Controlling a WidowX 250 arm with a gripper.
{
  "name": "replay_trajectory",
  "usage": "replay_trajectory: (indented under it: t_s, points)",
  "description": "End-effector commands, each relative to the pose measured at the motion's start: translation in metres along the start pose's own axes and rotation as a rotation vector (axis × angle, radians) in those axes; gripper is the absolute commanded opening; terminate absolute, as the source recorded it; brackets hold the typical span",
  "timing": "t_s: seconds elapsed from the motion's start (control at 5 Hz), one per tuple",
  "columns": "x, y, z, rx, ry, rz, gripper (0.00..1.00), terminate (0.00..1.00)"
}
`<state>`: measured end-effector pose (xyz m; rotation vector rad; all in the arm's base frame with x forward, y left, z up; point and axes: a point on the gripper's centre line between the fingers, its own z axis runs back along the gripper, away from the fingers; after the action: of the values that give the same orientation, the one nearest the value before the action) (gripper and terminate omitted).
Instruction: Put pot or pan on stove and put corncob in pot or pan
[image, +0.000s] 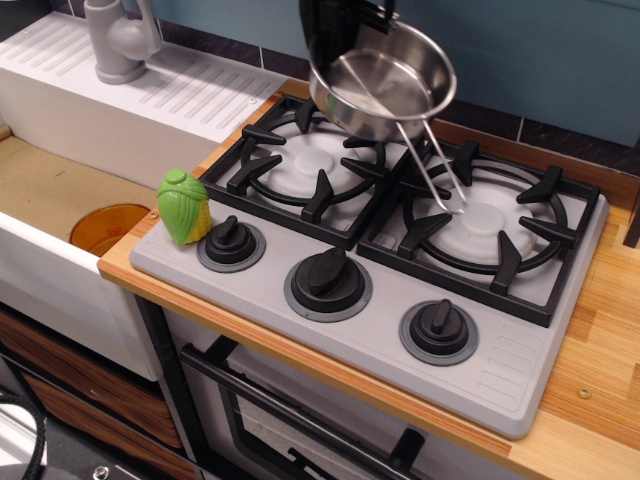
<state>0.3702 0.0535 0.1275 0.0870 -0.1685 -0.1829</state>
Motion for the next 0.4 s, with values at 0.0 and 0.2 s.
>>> replay_trajectory:
  t_s: [0.0, 0.2]
  points:
    - [0.012, 0.043, 0.013, 0.016, -0.049, -0.038, 0.0, 0.0]
    - [0.011, 0.055, 0.006, 0.005, -0.053, -0.046, 0.0, 0.0]
